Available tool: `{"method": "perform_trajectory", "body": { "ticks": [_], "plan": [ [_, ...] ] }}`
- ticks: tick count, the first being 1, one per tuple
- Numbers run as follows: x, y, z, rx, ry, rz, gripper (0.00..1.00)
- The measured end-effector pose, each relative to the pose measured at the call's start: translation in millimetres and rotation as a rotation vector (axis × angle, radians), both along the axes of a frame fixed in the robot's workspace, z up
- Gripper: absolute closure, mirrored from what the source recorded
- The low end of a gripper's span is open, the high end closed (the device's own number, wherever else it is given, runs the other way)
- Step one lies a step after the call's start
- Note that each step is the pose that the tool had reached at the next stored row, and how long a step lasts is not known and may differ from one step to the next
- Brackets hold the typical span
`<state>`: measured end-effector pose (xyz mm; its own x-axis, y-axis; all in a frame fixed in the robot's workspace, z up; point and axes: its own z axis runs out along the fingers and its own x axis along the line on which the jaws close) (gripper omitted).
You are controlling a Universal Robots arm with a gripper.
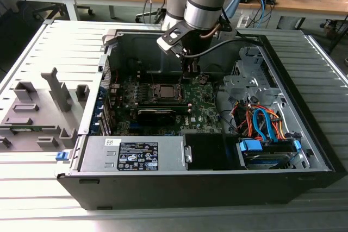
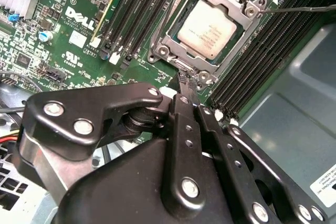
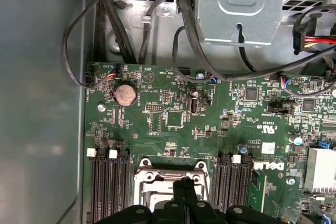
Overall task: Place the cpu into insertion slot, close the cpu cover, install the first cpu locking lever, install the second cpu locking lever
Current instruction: 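Close the cpu cover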
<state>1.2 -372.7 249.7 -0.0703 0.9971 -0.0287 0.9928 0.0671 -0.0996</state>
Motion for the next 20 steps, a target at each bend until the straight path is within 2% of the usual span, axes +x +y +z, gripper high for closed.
{"method": "perform_trajectory", "body": {
  "ticks": [5, 10, 12, 20],
  "plan": [
    [-3.5, -0.1, -1.2, -0.0001, 0.0, 0.026, 0.89],
    [-5.5, 0.0, -1.8, -0.0001, 0.0, 0.028, 0.89],
    [-9.5, -0.1, -16.4, 0.0, 0.0, 0.028, 0.89],
    [-11.7, -0.1, -17.6, 0.0, 0.0, 0.028, 0.89]
  ]
}}
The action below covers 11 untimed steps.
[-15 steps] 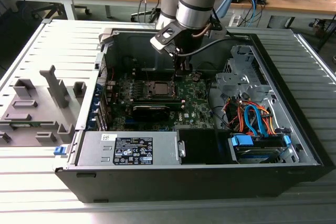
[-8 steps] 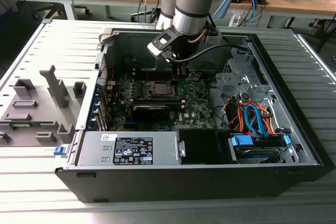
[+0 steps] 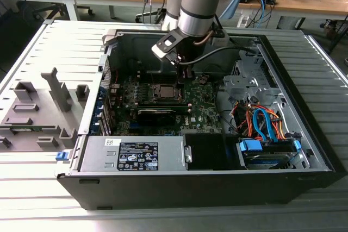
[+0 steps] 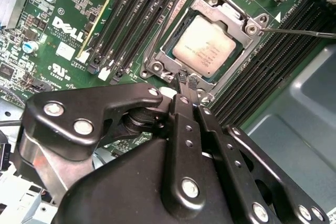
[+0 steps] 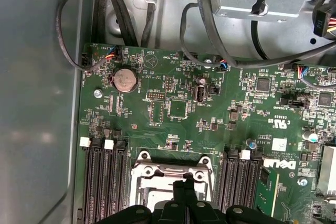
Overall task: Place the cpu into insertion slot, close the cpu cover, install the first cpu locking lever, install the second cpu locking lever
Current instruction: 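Close the cpu cover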
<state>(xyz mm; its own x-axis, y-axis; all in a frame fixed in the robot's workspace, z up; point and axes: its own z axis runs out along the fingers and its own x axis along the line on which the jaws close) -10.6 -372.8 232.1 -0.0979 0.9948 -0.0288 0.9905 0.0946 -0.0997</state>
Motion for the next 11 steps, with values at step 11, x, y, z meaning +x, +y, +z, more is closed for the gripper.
{"method": "perform_trajectory", "body": {
  "ticks": [11],
  "plan": [
    [-1.5, 0.0, -4.7, -0.0001, 0.0, 0.0, 0.89]
  ]
}}
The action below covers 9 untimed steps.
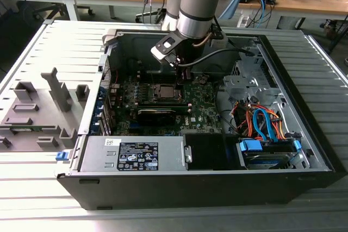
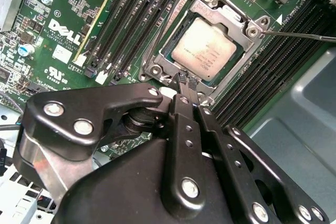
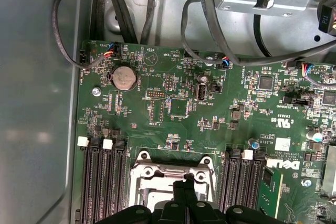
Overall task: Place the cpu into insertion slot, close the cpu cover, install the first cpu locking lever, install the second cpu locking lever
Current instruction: 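Close the cpu cover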
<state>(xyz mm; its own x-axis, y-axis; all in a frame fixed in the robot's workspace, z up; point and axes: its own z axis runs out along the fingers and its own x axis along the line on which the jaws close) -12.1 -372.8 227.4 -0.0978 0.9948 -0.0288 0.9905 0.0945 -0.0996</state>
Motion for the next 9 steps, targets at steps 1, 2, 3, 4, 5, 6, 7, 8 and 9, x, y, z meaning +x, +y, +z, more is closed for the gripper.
{"method": "perform_trajectory", "body": {
  "ticks": [1, 2, 3, 4, 5, 6, 7, 8, 9],
  "plan": [
    [-0.1, 0.0, -0.8, 0.0, 0.0, 0.0, 0.89],
    [-0.1, 0.0, -0.8, 0.0, 0.0, 0.0, 0.89],
    [-0.1, 0.0, -0.9, 0.0001, 0.0, 0.0, 0.89],
    [-0.1, 0.0, -1.0, 0.0, 0.0, 0.0, 0.89],
    [-0.1, 0.0, -1.0, 0.0, 0.0, 0.0, 0.89],
    [-0.2, 0.0, -1.0, 0.0, 0.0, 0.0, 0.89],
    [-0.3, 0.0, -1.1, 0.0, 0.0, 0.0, 0.89],
    [-0.5, 0.0, -1.2, 0.0, 0.0, 0.0, 0.89],
    [-0.9, 0.0, -1.2, 0.0, 0.0, 0.0, 0.89]
  ]
}}
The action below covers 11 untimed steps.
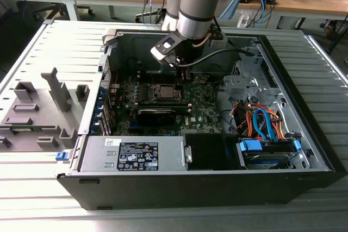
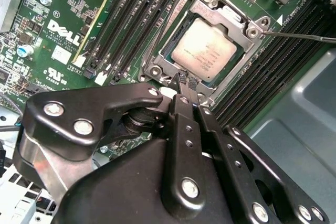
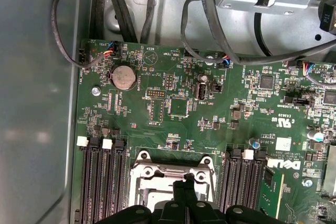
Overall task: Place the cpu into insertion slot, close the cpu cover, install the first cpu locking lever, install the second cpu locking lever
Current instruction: 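Close the cpu cover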
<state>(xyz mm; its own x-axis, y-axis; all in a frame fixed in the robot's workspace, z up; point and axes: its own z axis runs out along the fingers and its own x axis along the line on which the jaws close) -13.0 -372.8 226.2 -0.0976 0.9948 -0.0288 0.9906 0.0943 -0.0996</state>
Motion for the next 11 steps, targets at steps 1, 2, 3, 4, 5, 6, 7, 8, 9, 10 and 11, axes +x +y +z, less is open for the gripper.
{"method": "perform_trajectory", "body": {
  "ticks": [1, 2, 3, 4, 5, 6, 7, 8, 9, 10, 11],
  "plan": [
    [-0.3, 0.0, -0.1, 0.0001, 0.0, 0.0, 0.89],
    [-0.9, 0.0, -0.1, 0.0001, 0.0, 0.0, 0.89],
    [-1.9, 0.0, -0.1, 0.0001, 0.0, 0.0, 0.89],
    [-3.4, 0.0, -0.2, 0.0, 0.0001, 0.0, 0.89],
    [-4.7, 0.0, -0.2, 0.0001, 0.0, 0.0, 0.89],
    [-5.2, 0.0, -0.2, 0.0001, 0.0, 0.0, 0.89],
    [-5.6, 0.0, -0.3, 0.0, 0.0001, 0.0, 0.89],
    [-5.9, 0.0, -0.3, 0.0001, 0.0001, 0.0, 0.89],
    [-6.0, 0.0, -0.4, 0.0001, 0.0, 0.0, 0.89],
    [-6.2, 0.0, -0.8, 0.0003, -0.0001, 0.0, 0.89],
    [-6.5, 0.0, -1.0, 0.0003, -0.0001, 0.0, 0.89]
  ]
}}
